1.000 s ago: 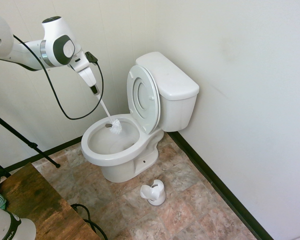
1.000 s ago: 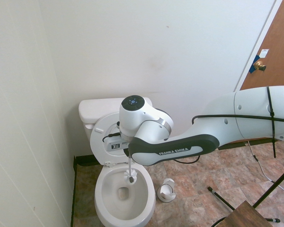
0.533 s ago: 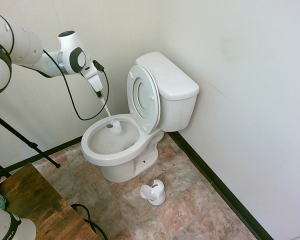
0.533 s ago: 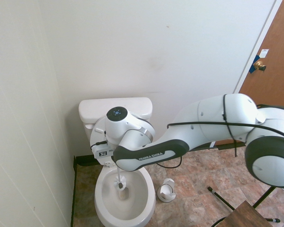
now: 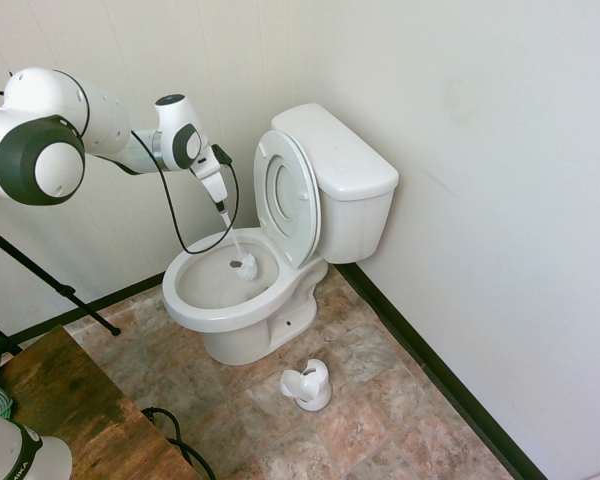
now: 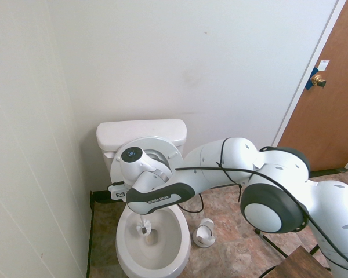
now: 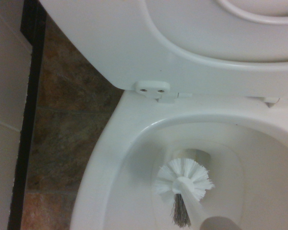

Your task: Clean the toilet

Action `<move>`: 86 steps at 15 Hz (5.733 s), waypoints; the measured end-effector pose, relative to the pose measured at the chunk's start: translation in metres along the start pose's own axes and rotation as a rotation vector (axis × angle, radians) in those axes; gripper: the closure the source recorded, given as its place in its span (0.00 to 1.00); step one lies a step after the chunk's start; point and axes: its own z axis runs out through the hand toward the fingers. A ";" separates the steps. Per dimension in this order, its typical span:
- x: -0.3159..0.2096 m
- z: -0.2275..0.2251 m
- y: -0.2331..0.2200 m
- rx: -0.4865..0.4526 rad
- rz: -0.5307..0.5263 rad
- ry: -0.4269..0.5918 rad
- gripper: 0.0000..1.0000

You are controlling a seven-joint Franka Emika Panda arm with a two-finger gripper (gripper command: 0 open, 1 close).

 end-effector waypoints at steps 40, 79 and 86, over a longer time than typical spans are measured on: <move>0.059 0.057 0.076 0.001 0.073 -0.086 1.00; 0.252 -0.022 0.251 -0.058 0.393 -0.035 1.00; 0.277 0.033 0.252 -0.099 0.440 -0.013 1.00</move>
